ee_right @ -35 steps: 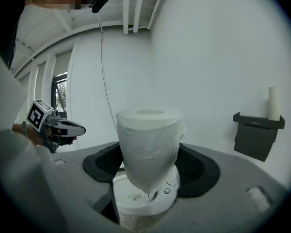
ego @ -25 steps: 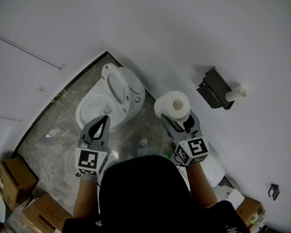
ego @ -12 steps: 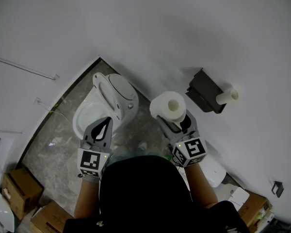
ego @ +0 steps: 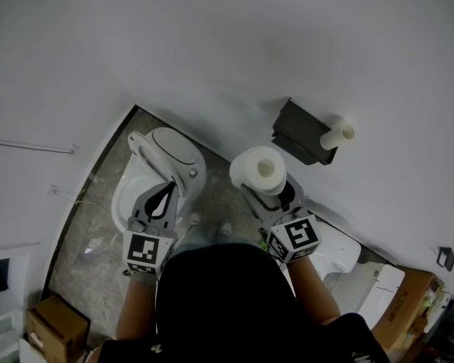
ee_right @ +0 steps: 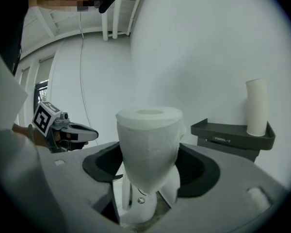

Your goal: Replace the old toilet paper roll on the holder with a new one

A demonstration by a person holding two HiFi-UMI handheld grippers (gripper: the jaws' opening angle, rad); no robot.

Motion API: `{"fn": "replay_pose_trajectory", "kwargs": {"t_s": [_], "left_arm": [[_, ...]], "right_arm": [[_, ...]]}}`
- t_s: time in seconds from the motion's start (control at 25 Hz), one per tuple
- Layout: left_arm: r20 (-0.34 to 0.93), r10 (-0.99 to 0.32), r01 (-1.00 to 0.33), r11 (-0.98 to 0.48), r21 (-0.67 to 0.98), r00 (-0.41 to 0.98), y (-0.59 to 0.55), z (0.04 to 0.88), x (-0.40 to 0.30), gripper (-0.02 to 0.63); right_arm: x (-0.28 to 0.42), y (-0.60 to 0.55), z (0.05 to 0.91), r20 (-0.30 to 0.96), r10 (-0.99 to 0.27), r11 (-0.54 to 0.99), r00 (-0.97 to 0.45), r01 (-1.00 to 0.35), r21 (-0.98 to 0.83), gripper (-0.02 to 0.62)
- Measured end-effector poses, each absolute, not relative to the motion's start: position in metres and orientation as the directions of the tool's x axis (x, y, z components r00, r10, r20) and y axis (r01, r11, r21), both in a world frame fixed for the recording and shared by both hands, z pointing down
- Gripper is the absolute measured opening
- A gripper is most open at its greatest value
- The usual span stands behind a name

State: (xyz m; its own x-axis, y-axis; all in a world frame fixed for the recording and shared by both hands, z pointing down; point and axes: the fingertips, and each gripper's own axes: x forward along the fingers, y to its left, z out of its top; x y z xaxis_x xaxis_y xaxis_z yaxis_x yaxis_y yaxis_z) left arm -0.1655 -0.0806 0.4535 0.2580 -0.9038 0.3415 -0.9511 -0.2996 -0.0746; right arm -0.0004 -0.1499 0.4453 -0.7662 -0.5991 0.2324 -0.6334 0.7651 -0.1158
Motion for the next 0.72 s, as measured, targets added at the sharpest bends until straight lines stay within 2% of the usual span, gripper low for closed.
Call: {"fn": "replay_pose_trajectory", "kwargs": {"t_s": [0.32,0.72], "left_arm": [[0.336,-0.836,-0.875,-0.48,-0.066,0.434,-0.13,0.446,-0.131,0.014],[0.278,-0.711,-0.72,-0.688,-0.089,0.645,-0.186,0.428,-0.041,0.014]], "right_arm": [[0.046,-0.152,0.436,0.242,-0.746,0.617,-0.62,-0.781,-0.097,0.333],[0.142,-0.135,0.428,0.237,-0.909,0.331,-0.342,-0.94,-0.09,0.333]]}}
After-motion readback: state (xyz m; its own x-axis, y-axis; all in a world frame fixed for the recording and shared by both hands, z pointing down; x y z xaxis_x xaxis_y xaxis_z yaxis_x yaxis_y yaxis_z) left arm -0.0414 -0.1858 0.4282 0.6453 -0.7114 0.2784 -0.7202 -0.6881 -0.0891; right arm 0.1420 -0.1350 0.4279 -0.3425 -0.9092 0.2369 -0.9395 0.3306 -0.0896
